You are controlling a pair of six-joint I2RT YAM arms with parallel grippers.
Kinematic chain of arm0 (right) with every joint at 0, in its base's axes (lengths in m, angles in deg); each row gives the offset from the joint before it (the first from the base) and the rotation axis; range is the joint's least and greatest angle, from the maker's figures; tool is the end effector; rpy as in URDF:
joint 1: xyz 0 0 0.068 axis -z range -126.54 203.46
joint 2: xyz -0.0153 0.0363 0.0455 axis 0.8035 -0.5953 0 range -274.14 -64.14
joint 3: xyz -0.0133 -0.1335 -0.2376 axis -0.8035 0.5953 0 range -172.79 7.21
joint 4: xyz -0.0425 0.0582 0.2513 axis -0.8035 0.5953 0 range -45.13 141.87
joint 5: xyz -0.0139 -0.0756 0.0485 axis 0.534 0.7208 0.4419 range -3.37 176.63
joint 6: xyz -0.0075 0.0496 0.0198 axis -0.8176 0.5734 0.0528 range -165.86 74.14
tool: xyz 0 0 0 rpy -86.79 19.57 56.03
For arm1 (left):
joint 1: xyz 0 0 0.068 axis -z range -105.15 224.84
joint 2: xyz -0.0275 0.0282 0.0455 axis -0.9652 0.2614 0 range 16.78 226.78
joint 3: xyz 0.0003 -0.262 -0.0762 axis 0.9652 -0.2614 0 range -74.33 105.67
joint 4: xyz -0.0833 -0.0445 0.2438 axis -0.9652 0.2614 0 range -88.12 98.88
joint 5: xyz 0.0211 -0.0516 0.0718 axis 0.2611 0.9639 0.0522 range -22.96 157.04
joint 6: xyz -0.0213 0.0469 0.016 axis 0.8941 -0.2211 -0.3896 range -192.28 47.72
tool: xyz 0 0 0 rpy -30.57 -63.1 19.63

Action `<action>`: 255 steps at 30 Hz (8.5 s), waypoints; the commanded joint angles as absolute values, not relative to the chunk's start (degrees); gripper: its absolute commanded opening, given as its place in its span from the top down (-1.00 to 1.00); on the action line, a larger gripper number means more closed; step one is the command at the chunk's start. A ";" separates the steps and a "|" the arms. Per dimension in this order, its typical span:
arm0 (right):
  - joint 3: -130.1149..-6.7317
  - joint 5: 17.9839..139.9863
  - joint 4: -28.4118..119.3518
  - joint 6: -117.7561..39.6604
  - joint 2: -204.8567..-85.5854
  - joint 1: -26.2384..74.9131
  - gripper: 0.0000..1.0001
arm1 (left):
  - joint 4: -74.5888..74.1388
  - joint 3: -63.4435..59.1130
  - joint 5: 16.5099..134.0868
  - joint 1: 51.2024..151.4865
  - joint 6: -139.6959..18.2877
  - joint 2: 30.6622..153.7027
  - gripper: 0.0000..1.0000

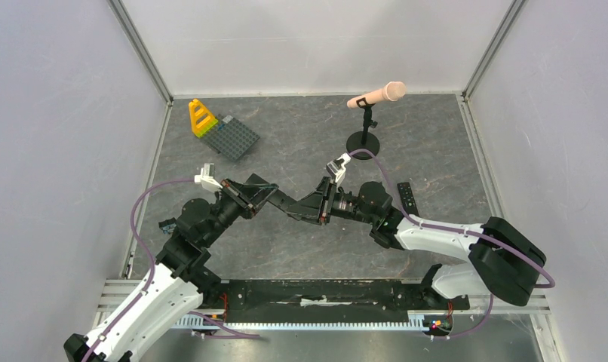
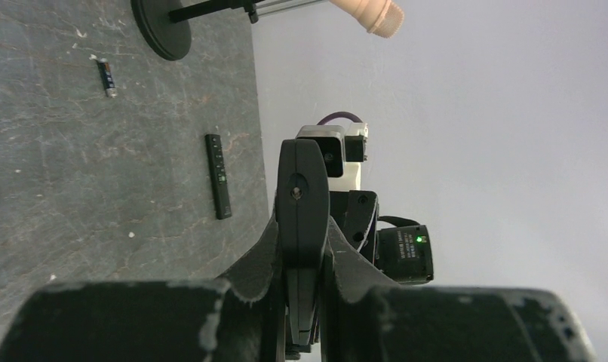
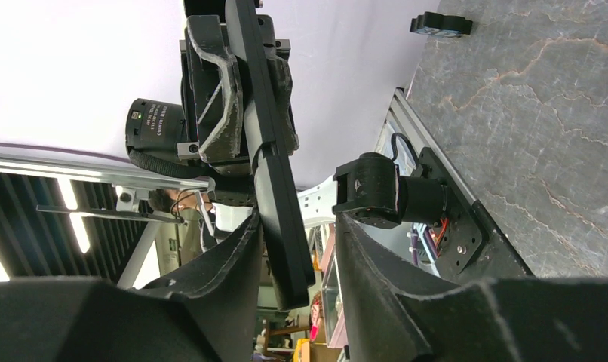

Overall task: Load the batteries into the remote control
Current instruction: Remove the battery cover from the remote control, then place the battery cover at the center of the board, then pick up the battery from the center of the board, then load the battery into the remote control.

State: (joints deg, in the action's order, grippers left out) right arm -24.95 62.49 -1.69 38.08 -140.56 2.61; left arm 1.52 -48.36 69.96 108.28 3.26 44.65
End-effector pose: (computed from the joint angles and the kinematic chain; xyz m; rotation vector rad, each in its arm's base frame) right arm 0.1666 0.2278 0.2465 0.1399 2.0033 2.0450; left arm 0.1184 -0.0803 0.2859 -0.6119 1.7150 -1.4695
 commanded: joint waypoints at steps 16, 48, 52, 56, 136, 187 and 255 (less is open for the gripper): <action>-23.91 61.84 2.14 41.42 -140.78 3.19 0.31 | 4.37 -42.57 67.49 107.89 -17.40 47.32 0.96; -23.20 63.18 -2.94 45.10 -145.36 4.06 0.55 | 3.35 -46.85 65.96 107.90 -29.84 50.02 0.96; -23.22 63.26 -3.26 44.31 -145.45 4.46 0.64 | 3.53 -46.85 65.15 107.89 -31.26 51.48 0.96; -23.09 63.73 -4.95 43.19 -145.44 4.99 0.81 | 3.36 -47.00 65.01 107.89 -31.46 53.20 0.96; -60.70 100.17 53.75 -27.62 -175.59 16.38 0.21 | 17.08 -35.57 69.71 103.67 -37.04 59.75 0.96; -34.45 38.13 28.66 -35.49 -124.27 19.28 1.00 | -3.07 -29.83 121.26 99.14 -46.83 71.79 0.96; -60.00 75.71 72.36 -16.64 -142.83 1.35 0.72 | -3.75 -38.11 93.44 100.08 -9.34 73.88 0.96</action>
